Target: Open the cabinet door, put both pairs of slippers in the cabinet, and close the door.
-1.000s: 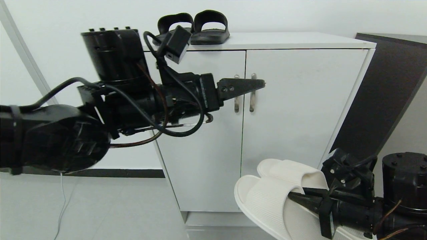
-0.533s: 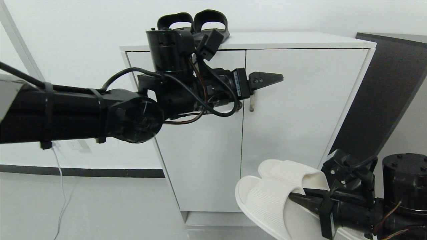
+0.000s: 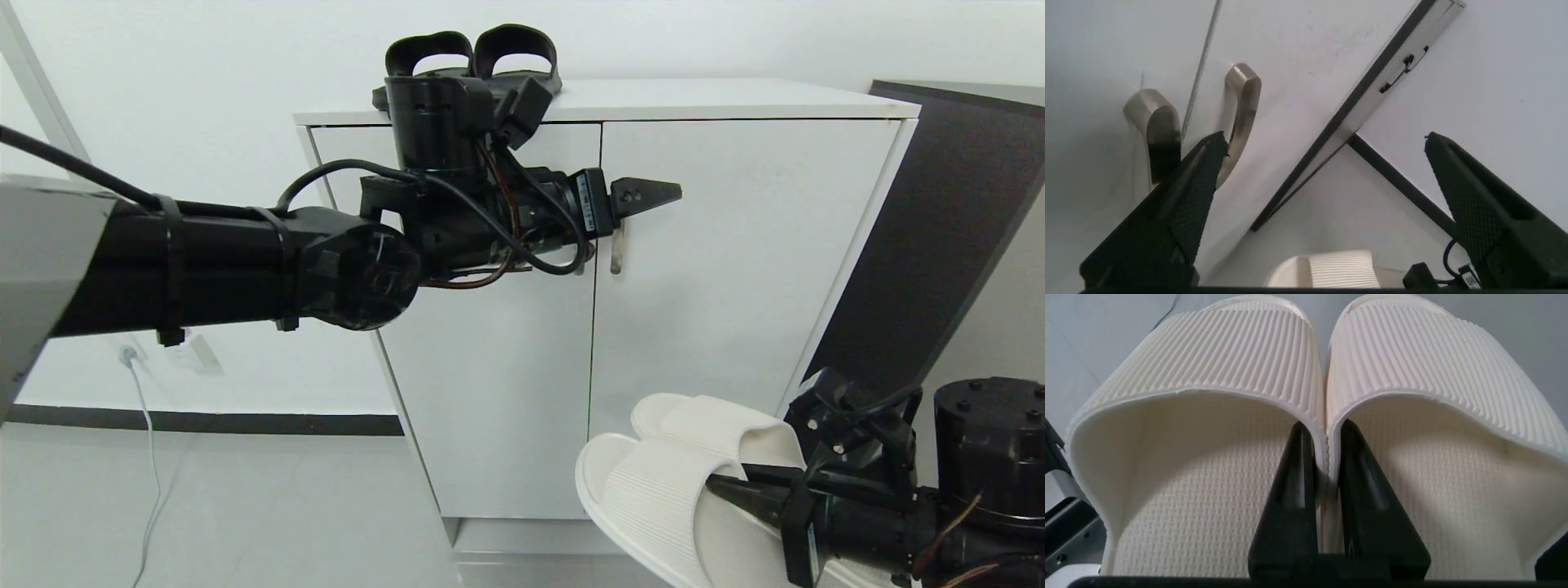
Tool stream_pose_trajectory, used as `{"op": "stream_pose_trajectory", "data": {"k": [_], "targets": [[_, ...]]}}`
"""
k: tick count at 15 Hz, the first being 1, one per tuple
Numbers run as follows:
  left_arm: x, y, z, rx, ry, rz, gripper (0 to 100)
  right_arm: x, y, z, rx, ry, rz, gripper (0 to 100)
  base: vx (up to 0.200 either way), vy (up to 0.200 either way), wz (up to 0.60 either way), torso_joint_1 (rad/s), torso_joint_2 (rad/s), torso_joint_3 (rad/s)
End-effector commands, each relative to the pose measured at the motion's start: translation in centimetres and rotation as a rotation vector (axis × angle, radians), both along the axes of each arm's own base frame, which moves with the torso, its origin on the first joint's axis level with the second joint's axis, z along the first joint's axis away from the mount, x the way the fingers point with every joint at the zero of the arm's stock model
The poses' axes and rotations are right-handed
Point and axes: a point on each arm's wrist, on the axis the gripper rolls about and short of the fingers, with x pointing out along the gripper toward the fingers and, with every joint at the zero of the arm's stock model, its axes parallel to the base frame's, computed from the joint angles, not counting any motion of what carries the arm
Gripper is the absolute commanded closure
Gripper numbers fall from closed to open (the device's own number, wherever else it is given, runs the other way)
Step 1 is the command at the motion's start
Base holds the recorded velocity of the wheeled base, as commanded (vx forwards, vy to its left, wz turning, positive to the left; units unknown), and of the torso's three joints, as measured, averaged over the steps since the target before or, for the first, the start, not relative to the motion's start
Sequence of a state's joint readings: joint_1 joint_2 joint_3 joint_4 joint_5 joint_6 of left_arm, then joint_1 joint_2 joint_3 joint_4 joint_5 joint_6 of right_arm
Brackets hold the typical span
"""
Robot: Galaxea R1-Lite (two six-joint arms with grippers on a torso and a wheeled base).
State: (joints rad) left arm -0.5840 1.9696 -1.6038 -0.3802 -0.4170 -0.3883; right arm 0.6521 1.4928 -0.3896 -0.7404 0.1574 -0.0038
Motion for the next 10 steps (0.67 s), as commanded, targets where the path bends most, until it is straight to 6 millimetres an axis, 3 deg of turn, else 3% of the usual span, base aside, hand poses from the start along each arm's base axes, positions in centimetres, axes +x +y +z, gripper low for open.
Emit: {"op": "stream_pose_trajectory", "data": {"k": [1,7,8,10], "targets": [[0.4,-0.1,-0.2,0.001,0.002,0.007,0,0.0,0.0,-0.1,-0.002,0.001,-0.001,100,0.000,0.000,0.00,0.000,0.00,0.000],[1.6,-1.3,-1.2,0.013,0.020,0.001,0,0.1,0.0,-0.3,-0.007,0.009,0.001,100,0.000,0.000,0.00,0.000,0.00,0.000],[1.6,-1.3,-1.2,0.014,0.021,0.001,100,0.1,0.0,-0.3,-0.007,0.009,0.001,100,0.000,0.000,0.00,0.000,0.00,0.000],[1.5,-1.1,-1.0,0.011,0.021,0.001,100,-0.1,-0.1,-0.5,-0.012,0.017,0.003,100,0.000,0.000,0.00,0.000,0.00,0.000]]}}
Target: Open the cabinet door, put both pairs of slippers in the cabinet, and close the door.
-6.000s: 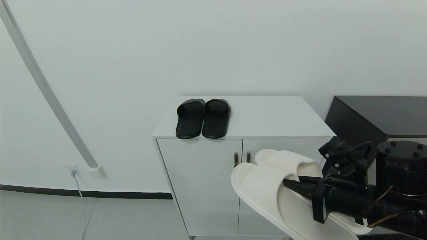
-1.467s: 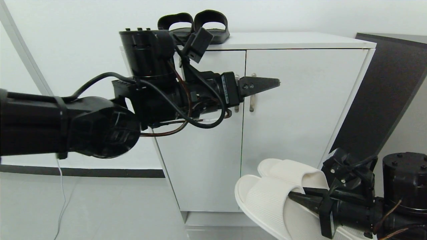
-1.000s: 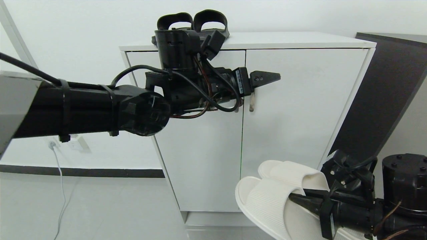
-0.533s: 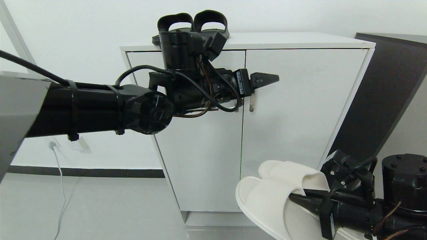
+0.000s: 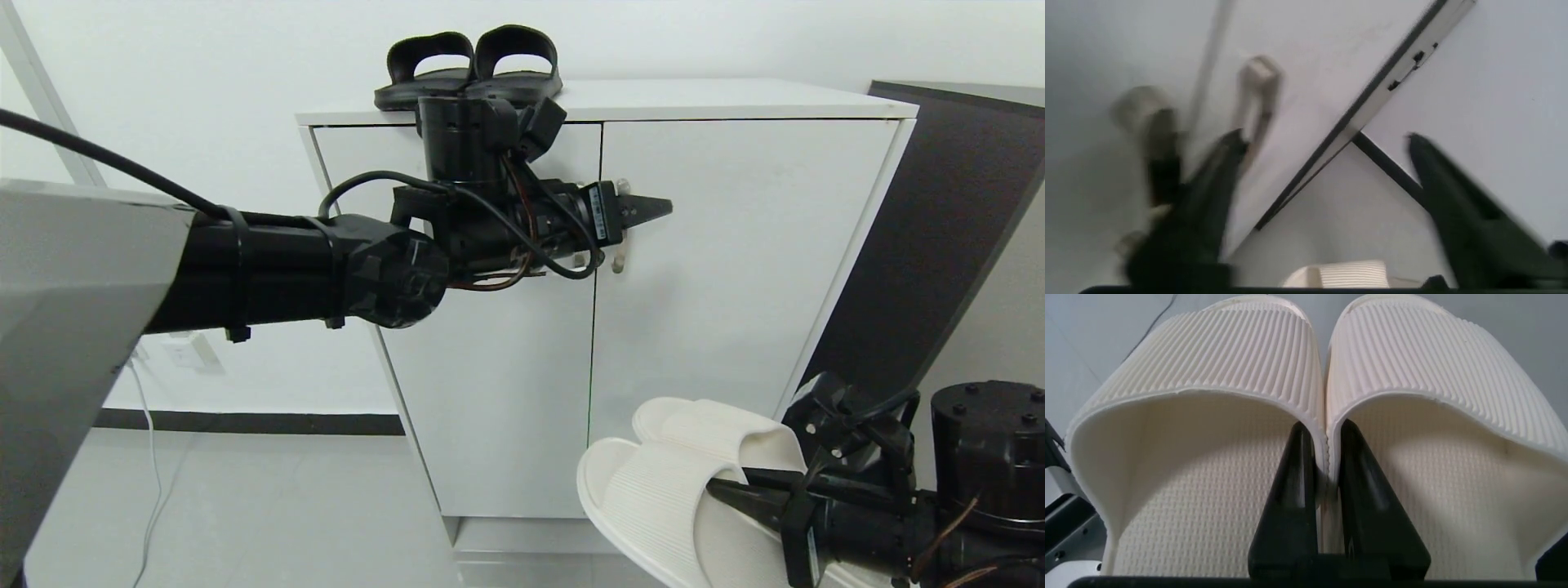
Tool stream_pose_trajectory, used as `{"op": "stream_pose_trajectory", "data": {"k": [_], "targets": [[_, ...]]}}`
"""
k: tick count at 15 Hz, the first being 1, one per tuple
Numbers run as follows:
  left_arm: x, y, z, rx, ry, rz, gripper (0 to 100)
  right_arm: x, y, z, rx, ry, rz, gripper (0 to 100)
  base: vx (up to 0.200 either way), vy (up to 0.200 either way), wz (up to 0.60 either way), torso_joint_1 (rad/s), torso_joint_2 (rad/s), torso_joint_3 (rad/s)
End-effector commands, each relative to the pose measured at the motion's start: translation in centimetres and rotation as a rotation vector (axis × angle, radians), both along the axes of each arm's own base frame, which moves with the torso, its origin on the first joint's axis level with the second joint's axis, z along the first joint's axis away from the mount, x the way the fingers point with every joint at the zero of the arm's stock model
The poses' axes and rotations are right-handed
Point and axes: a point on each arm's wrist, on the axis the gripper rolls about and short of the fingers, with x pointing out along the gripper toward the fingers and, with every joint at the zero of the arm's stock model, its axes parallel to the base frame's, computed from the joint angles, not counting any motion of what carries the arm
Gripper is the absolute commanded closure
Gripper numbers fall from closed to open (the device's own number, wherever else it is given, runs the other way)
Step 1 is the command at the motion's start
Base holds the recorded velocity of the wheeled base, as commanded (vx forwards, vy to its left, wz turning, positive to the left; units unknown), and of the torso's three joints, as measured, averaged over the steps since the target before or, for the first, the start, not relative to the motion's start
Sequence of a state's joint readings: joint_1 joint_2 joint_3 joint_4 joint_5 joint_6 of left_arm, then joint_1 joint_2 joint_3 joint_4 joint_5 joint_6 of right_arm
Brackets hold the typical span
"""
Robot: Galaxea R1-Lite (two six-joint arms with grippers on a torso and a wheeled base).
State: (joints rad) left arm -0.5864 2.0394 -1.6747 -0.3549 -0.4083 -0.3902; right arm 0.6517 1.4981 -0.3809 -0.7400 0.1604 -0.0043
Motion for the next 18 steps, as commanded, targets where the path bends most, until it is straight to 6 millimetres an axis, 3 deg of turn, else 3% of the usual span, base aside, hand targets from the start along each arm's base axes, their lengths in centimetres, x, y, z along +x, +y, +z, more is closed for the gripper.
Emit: {"op": "stream_pose_trajectory", "data": {"k": [1,5,10,15,18], "targets": [[-0.3,0.0,0.2,-0.003,0.000,-0.007,100,-0.1,0.0,-0.2,-0.004,0.004,0.003,100,0.000,0.000,0.00,0.000,0.00,0.000],[-2.6,0.2,-0.3,0.022,0.032,-0.036,100,-0.8,-0.1,-0.4,-0.019,0.002,0.031,100,0.000,0.000,0.00,0.000,0.00,0.000],[-5.4,1.4,0.7,0.023,0.032,-0.052,100,-1.1,0.0,-0.4,-0.022,-0.004,0.044,100,0.000,0.000,0.00,0.000,0.00,0.000],[-6.9,3.1,1.7,0.015,0.021,-0.039,100,-1.2,0.0,-0.4,-0.022,-0.005,0.050,100,0.000,0.000,0.00,0.000,0.00,0.000],[-6.1,3.5,1.2,0.020,0.036,-0.018,100,-1.2,0.0,-0.4,-0.022,-0.005,0.051,100,0.000,0.000,0.00,0.000,0.00,0.000]]}}
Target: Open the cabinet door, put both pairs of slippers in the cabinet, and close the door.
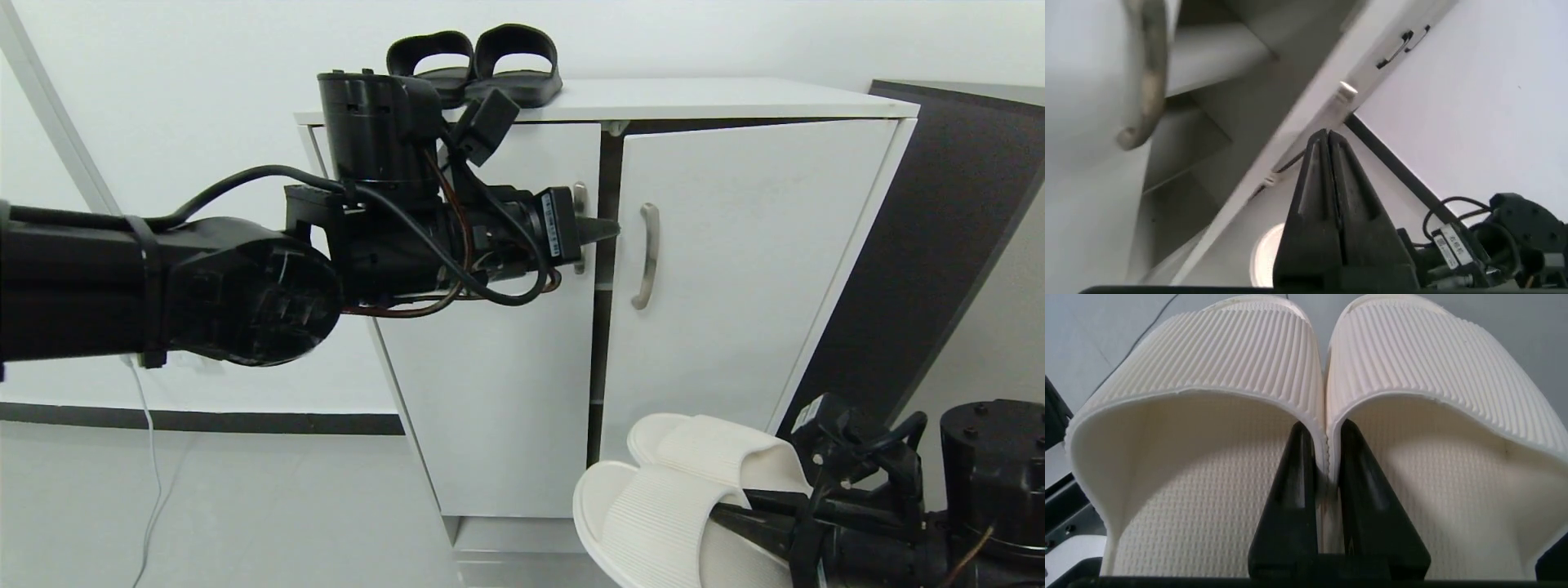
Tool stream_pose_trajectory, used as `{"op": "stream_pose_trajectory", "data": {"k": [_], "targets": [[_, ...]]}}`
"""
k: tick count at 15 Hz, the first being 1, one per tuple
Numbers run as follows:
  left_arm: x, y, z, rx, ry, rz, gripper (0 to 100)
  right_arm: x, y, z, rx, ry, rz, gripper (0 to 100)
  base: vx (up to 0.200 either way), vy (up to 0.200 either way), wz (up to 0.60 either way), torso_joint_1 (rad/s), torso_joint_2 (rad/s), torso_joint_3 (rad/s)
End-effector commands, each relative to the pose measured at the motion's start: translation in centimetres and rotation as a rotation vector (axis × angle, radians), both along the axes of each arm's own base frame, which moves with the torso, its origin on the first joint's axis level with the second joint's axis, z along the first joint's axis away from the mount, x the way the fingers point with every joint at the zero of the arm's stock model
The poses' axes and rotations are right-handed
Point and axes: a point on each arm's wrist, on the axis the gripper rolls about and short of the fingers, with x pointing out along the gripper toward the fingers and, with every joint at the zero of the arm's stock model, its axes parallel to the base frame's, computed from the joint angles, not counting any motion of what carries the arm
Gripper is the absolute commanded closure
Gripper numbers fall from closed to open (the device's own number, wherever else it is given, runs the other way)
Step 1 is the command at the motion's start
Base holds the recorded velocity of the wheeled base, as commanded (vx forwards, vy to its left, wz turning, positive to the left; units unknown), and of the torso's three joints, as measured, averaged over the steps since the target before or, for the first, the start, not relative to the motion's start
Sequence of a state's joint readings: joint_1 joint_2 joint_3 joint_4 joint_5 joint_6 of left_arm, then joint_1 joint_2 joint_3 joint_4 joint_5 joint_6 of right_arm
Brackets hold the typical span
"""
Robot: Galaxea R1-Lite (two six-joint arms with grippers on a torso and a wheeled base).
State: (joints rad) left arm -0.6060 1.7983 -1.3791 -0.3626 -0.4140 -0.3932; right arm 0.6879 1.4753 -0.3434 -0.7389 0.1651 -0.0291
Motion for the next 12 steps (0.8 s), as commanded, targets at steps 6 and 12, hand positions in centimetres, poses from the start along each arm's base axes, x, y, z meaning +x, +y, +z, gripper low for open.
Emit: {"op": "stream_pose_trajectory", "data": {"k": [6,12], "targets": [[4.8,-2.1,-1.4,-0.061,0.034,0.029,100,-0.7,0.1,0.2,0.005,-0.009,0.025,100,0.000,0.000,0.00,0.000,0.00,0.000],[6.0,-2.8,-2.3,-0.118,0.053,0.054,100,-0.9,0.3,0.1,0.001,-0.002,0.038,100,-0.100,0.000,0.00,0.003,0.00,0.000]]}}
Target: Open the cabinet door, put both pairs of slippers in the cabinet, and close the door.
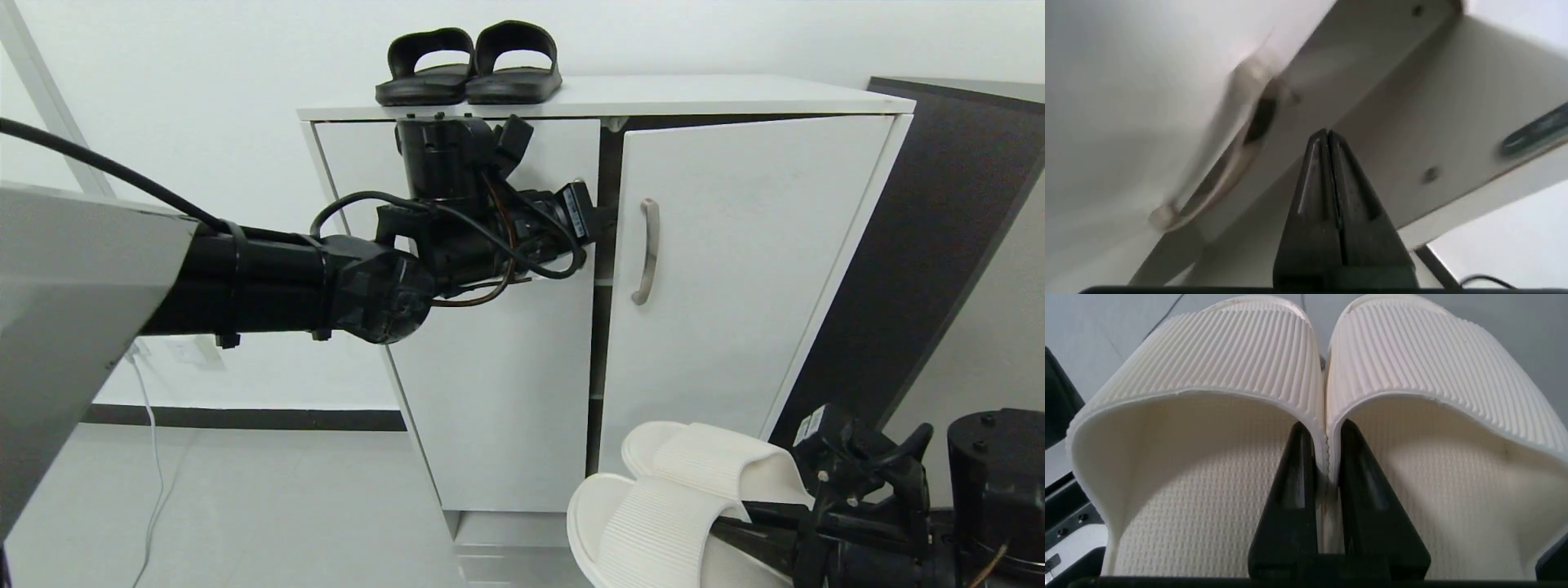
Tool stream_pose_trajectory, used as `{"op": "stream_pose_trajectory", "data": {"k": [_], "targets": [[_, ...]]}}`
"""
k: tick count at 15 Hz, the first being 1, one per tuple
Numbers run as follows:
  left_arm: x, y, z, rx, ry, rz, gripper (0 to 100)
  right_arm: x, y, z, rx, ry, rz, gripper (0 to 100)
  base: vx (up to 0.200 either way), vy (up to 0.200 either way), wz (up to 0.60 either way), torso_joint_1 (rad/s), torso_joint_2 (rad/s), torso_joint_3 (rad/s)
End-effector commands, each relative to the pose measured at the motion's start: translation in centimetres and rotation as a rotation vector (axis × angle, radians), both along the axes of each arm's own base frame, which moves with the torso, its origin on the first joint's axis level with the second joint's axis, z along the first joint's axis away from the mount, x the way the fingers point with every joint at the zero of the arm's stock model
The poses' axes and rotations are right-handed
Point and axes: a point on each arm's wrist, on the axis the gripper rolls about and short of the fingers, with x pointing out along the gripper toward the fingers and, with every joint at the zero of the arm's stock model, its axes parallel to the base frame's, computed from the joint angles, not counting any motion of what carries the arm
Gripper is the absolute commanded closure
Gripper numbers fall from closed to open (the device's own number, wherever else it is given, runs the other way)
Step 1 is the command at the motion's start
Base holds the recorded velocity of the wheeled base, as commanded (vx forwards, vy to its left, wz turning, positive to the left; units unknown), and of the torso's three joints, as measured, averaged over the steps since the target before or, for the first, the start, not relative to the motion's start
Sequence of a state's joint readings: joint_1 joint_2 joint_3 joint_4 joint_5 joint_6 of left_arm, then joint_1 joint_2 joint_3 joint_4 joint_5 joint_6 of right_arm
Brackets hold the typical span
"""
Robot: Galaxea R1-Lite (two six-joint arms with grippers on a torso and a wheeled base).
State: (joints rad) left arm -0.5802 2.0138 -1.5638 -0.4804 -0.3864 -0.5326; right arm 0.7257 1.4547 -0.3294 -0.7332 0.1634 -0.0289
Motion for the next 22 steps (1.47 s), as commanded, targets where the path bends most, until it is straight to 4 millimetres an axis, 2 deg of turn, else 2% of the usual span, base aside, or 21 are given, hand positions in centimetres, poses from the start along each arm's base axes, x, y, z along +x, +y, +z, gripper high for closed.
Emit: {"op": "stream_pose_trajectory", "data": {"k": [1,3,5,7,10,12,15,16,17,19,20,22], "targets": [[0.3,-0.3,-0.5,0.005,0.007,-0.001,100,-0.1,0.0,0.0,0.001,-0.001,0.004,100,-0.200,0.000,0.00,0.002,0.01,0.002],[-0.1,-0.7,-0.6,0.001,0.001,-0.015,100,-0.1,0.1,0.0,0.000,0.000,0.005,100,-0.200,0.000,0.00,0.002,0.00,0.000],[-2.5,-3.3,-1.2,-0.004,-0.013,-0.098,100,-0.2,0.2,-0.2,-0.005,0.006,0.014,100,-0.200,0.000,0.00,0.002,0.00,0.005],[-4.7,-4.4,-1.0,-0.043,-0.064,-0.173,100,-0.2,0.2,-0.2,-0.005,0.006,0.014,100,-0.200,0.000,0.00,0.002,0.01,0.002],[-5.5,-4.3,-1.2,-0.067,-0.094,-0.230,100,-0.2,0.2,-0.2,-0.006,0.007,0.016,100,-0.133,0.000,0.00,0.002,0.00,0.003],[-5.1,-4.0,-1.6,-0.062,-0.087,-0.210,100,-0.2,0.2,-0.2,-0.006,0.007,0.016,100,0.000,0.000,0.00,0.000,0.00,0.000],[-3.3,-1.3,-1.1,-0.064,-0.106,-0.122,100,-0.2,0.2,-0.2,-0.006,0.005,0.017,100,0.000,0.000,0.00,0.000,0.00,0.000],[-3.1,1.6,0.5,-0.075,-0.131,-0.053,100,-0.2,0.2,-0.3,-0.007,0.008,0.016,100,0.000,0.000,0.00,0.000,0.00,0.000],[-3.8,3.7,1.6,-0.083,-0.150,-0.014,100,-0.2,0.2,-0.3,-0.010,0.011,0.016,100,0.000,0.000,0.00,0.000,0.00,0.000],[-7.2,8.1,3.0,-0.079,-0.168,0.049,100,-0.1,0.2,-0.2,-0.005,0.005,0.013,100,0.000,0.000,0.00,0.000,0.00,0.000],[-8.7,9.5,3.1,-0.072,-0.167,0.066,100,-0.1,0.2,-0.2,-0.005,0.005,0.013,100,0.000,0.000,0.00,0.000,0.00,0.000],[-13.2,13.8,2.2,-0.019,-0.153,0.149,100,-0.2,0.2,-0.2,-0.004,0.003,0.015,100,0.000,0.000,0.00,0.000,0.00,0.000]]}}
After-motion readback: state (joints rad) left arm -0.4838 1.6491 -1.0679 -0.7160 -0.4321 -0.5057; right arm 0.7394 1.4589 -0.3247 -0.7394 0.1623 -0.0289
